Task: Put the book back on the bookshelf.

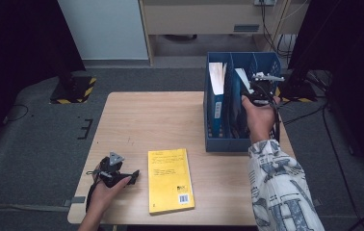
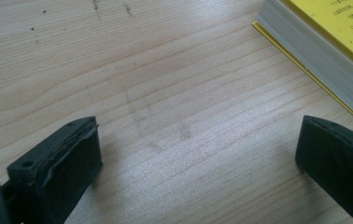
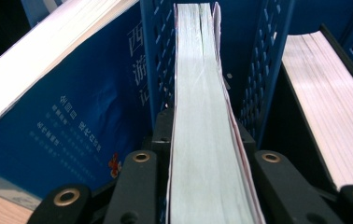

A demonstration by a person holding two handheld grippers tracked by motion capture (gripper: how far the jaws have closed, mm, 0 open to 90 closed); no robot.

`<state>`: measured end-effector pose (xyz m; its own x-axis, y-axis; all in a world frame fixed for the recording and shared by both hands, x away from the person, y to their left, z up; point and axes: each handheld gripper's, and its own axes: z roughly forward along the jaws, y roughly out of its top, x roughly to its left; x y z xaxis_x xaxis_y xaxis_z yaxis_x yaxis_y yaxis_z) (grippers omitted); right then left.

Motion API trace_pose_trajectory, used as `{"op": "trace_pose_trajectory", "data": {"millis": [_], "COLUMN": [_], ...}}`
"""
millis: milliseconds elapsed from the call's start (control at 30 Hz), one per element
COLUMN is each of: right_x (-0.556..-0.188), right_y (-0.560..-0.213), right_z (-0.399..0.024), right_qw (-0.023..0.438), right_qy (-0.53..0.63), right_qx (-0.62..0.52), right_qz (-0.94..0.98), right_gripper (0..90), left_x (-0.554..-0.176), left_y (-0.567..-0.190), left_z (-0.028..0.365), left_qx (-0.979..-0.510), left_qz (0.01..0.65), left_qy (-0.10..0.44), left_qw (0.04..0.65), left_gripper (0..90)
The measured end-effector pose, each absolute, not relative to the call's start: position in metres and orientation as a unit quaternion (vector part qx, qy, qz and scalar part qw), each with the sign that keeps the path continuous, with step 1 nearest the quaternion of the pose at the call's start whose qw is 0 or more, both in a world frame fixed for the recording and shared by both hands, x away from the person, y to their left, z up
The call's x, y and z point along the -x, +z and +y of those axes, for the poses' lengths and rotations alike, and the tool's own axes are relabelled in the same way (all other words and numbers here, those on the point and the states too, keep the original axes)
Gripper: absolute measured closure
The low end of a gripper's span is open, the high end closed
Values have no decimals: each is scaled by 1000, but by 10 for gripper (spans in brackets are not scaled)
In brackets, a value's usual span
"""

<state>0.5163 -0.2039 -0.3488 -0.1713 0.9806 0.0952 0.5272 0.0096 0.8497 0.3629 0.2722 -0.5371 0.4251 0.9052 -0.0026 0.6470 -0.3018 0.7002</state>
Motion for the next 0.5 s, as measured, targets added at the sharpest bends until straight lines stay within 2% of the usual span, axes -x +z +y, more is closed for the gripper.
{"op": "trace_pose_trajectory", "data": {"millis": [500], "right_x": [-515], "right_y": [-348], "right_z": [-203], "right_qw": [276], "right_qy": [402], "right_qx": [-568], "right_qz": [663], "right_gripper": [696], "left_x": [-363], "left_y": [-537], "left_z": [272], "left_qx": [-781], "left_qz": [496], "left_qy": [202], "left_qw": [320], "left_gripper": [0]}}
